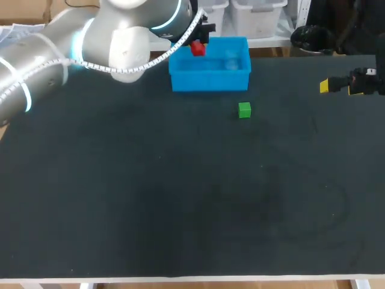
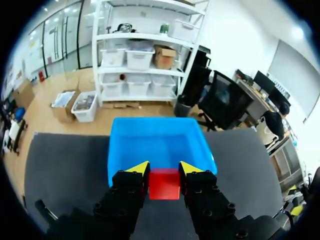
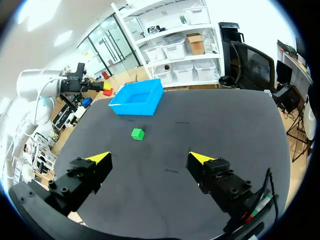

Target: Use the left arm to pick the red cube and place it into the blue plastic box first, then use the right arm to grasp the green cube and put it into the same blue plastic box after the first action is fully finished.

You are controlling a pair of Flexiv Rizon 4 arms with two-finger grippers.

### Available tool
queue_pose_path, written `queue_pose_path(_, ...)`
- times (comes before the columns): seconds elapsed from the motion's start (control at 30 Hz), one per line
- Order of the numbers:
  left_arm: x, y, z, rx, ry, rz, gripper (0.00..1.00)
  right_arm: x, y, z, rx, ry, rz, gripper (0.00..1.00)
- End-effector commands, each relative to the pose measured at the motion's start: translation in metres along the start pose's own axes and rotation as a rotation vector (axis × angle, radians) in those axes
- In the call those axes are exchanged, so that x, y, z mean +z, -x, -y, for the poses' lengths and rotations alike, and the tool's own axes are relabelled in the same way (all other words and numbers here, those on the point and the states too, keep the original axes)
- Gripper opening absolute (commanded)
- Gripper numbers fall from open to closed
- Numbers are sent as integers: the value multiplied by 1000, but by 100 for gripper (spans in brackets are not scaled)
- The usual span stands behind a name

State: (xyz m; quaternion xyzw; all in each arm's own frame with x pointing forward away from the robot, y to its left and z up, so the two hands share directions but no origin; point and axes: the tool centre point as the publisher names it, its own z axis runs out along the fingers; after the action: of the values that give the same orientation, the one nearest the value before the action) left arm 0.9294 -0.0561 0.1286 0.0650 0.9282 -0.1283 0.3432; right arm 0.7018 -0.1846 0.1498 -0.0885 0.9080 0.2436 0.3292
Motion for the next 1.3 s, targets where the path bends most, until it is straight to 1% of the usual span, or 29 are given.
queue_pose_path(0.03,31,20,-3,13,17,-25,0,0,0,0,0,0,0,100)
queue_pose_path(0.27,43,30,-9,46,27,-23,0,0,0,0,0,0,0,100)
queue_pose_path(0.33,46,32,-9,67,21,-19,21,0,0,0,0,0,0,100)
queue_pose_path(0.37,48,33,-10,65,20,-20,37,0,0,0,0,0,0,100)
queue_pose_path(0.4,49,33,-10,66,19,-21,56,0,0,0,0,0,0,100)
queue_pose_path(0.43,50,34,-11,66,18,-22,100,0,0,0,0,0,0,100)
queue_pose_path(0.5,50,35,-12,66,15,-19,100,0,0,0,0,0,0,100)
queue_pose_path(0.6,43,36,-16,57,4,-12,100,0,0,0,0,0,0,100)
queue_pose_path(0.7,25,33,-21,42,-16,-34,100,0,0,0,0,0,0,100)
queue_pose_path(0.73,14,30,-24,45,-13,-48,100,0,0,0,0,0,0,100)
queue_pose_path(0.83,-5,23,-34,22,-35,-95,100,0,0,0,0,0,0,100)
queue_pose_path(0.93,-23,16,-42,16,-85,-124,100,0,0,0,0,0,0,100)
queue_pose_path(1.0,-44,5,-47,28,-158,-121,100,0,0,0,0,0,0,100)
queue_pose_path(1.17,-83,-20,-59,71,-303,-69,100,0,0,0,0,0,0,100)
queue_pose_path(1.23,-95,-30,-64,107,-339,-42,100,0,0,0,0,0,0,100)
queue_pose_path(1.27,-101,-36,-68,110,-360,-32,100,0,0,0,0,0,0,100)
queue_pose_path(1.3,-105,-43,-72,95,-372,-40,100,0,0,0,0,0,0,100)
